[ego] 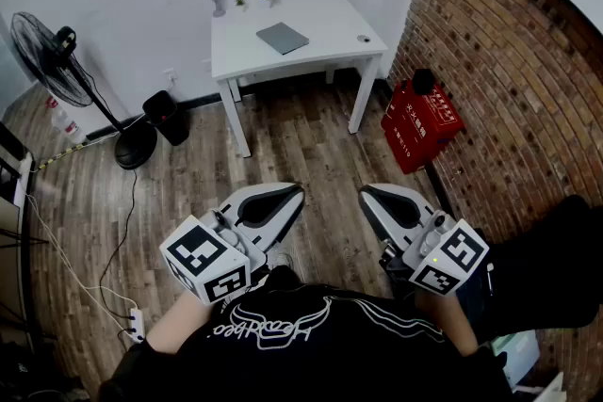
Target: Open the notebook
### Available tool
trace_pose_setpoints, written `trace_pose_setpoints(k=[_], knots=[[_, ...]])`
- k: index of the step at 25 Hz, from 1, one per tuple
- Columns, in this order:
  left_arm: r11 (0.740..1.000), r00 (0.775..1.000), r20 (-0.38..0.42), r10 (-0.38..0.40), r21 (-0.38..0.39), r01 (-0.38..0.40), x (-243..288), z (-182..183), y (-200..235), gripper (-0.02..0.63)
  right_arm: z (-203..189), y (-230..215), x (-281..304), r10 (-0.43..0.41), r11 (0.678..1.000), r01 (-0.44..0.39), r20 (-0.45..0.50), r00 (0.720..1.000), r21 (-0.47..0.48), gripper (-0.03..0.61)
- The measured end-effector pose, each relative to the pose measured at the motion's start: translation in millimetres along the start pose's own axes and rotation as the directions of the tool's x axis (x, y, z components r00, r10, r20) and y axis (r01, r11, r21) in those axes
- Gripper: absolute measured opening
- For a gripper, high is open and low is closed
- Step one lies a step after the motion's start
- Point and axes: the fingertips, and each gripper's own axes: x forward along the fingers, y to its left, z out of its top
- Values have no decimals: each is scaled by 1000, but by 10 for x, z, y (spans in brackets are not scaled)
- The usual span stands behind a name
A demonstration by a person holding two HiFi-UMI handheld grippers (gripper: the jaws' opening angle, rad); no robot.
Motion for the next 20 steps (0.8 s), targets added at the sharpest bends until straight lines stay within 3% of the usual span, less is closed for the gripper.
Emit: trace_pose_setpoints(k=[7, 14, 18, 20], knots=[[1000, 999, -31, 8, 12, -8, 47, -35, -120, 37, 30, 12, -162, -19, 1000, 19, -4, 1000, -8, 3], [999, 998, -58, 39, 29, -38, 118, -88, -60, 37, -16, -136, -272, -73, 996, 73, 5, 997, 48, 3], [997, 996, -35, 78, 12, -77, 133, -109, 91, 38, -104, -229, -288, -97, 993, 97, -6, 995, 71, 3], [994, 994, -20, 105, -3, -105, 142, -102, 213, 82, -151, -284, -283, -105, 991, 106, -15, 994, 86, 3]])
